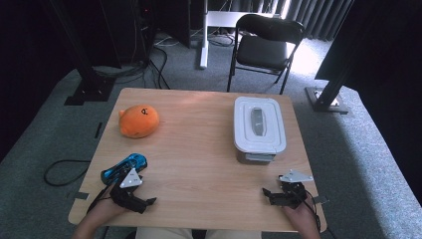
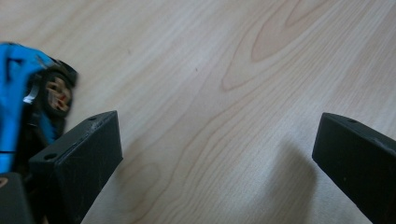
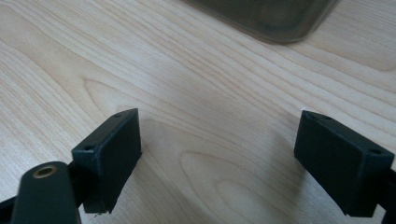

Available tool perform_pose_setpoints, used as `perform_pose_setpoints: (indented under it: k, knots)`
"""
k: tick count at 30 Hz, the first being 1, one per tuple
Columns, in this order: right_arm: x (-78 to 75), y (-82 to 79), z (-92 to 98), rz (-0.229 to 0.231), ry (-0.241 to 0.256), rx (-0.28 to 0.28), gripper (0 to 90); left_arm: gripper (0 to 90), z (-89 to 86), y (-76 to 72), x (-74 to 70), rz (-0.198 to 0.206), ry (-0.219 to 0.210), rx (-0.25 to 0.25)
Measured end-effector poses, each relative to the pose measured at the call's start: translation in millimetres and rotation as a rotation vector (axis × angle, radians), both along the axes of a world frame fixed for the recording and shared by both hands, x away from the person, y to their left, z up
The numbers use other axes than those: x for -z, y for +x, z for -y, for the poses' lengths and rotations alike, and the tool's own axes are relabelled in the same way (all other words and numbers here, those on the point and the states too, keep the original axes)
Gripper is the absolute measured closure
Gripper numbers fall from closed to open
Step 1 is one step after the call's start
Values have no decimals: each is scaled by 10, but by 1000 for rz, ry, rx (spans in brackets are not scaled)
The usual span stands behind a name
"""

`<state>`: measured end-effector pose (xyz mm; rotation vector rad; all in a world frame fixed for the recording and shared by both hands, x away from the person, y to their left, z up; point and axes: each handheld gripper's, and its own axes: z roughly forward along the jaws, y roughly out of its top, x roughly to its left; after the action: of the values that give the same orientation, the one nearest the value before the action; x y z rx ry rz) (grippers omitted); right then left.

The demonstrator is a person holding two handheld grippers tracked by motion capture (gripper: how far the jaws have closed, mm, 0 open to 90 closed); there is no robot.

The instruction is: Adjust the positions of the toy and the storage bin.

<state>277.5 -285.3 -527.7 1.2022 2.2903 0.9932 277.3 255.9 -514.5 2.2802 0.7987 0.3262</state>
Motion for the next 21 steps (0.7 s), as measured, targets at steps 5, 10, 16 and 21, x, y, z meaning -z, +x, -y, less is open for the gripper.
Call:
perform_pose_setpoints:
  k: [5,10,16,21]
  knots:
    - [-1,-2,0,0,-2,1,144,21,-106,57,-222,24,11,-7]
    - [0,-3,-1,0,-2,0,144,21,-206,162,-377,48,10,-34]
    - [-1,-2,-1,-1,-2,0,144,21,-328,313,-504,57,5,-69]
    - [0,-2,-1,0,-2,0,144,21,-435,434,-553,65,2,-109]
